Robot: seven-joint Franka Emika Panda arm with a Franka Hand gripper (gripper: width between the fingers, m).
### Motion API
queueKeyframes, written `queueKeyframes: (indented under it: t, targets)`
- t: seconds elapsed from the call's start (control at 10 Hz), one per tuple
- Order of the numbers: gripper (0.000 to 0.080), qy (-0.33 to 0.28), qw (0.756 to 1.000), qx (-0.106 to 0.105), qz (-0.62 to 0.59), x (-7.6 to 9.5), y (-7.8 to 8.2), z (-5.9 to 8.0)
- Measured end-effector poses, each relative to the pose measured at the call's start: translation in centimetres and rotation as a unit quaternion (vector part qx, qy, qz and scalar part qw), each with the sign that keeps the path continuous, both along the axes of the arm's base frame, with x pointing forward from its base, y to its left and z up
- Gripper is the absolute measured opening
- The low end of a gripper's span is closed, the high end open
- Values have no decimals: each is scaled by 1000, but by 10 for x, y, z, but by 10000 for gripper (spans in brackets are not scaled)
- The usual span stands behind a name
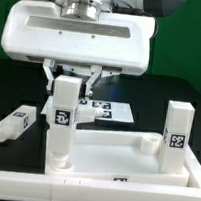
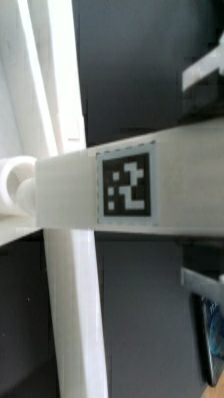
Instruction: Assemble desk
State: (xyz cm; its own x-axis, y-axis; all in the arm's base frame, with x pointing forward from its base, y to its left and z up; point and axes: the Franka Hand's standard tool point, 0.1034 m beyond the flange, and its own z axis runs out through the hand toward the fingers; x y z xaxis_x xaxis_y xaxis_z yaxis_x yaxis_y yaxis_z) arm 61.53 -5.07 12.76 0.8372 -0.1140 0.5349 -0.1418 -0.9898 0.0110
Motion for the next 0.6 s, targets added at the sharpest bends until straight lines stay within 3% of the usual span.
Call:
queueKeyframes:
  t: [0.6]
  targets:
    - [285, 9, 1000, 3, 1, -3, 4, -10]
